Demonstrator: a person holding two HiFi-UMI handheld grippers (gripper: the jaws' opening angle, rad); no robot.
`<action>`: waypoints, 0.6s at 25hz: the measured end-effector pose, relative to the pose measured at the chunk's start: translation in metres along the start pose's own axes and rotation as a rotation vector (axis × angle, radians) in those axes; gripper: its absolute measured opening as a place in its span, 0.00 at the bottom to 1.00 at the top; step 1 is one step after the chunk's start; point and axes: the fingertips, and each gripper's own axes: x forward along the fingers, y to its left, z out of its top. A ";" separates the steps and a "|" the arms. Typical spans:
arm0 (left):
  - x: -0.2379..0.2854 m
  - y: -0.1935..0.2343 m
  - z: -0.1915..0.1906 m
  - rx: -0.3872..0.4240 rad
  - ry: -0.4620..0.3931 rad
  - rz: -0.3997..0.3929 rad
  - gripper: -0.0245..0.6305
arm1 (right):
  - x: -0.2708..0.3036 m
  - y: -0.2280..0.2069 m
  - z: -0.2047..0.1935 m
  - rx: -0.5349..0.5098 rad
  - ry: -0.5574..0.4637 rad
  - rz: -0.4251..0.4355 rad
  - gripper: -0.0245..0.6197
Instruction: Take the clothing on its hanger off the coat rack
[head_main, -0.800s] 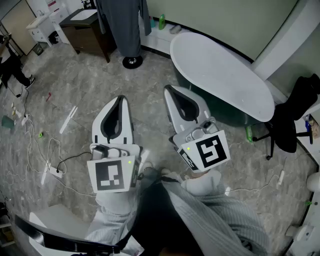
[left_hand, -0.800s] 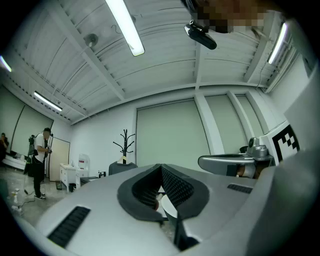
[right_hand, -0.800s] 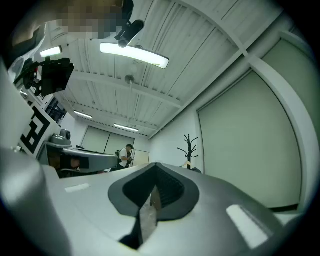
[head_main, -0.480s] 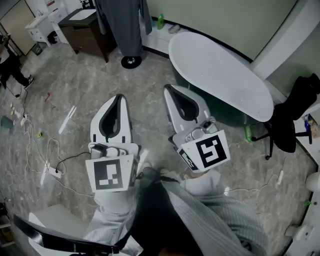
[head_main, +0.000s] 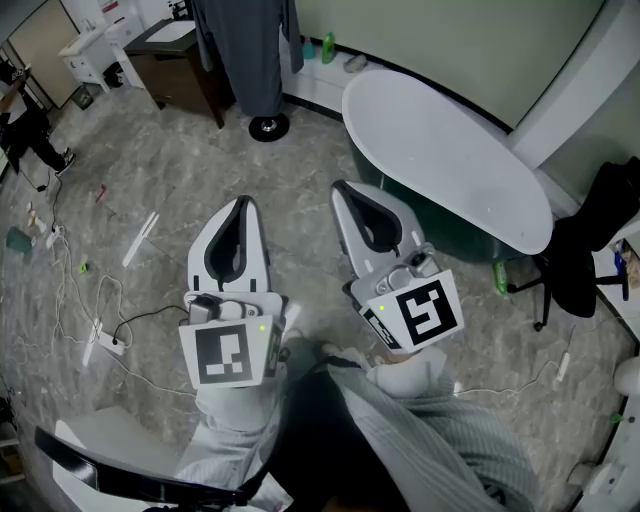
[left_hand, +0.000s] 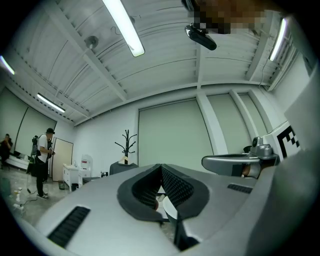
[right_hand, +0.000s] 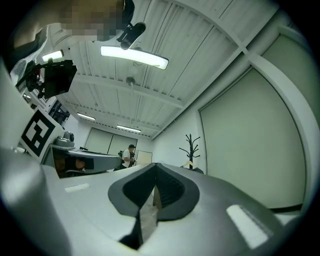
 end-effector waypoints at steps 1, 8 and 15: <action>0.000 -0.002 -0.002 -0.001 0.002 0.010 0.04 | -0.002 -0.002 -0.002 0.003 0.002 0.009 0.04; 0.028 0.034 -0.022 0.000 0.019 0.086 0.04 | 0.038 -0.013 -0.022 0.000 -0.001 0.059 0.04; 0.131 0.125 -0.036 0.057 0.011 0.090 0.04 | 0.171 -0.047 -0.055 0.006 -0.020 0.073 0.04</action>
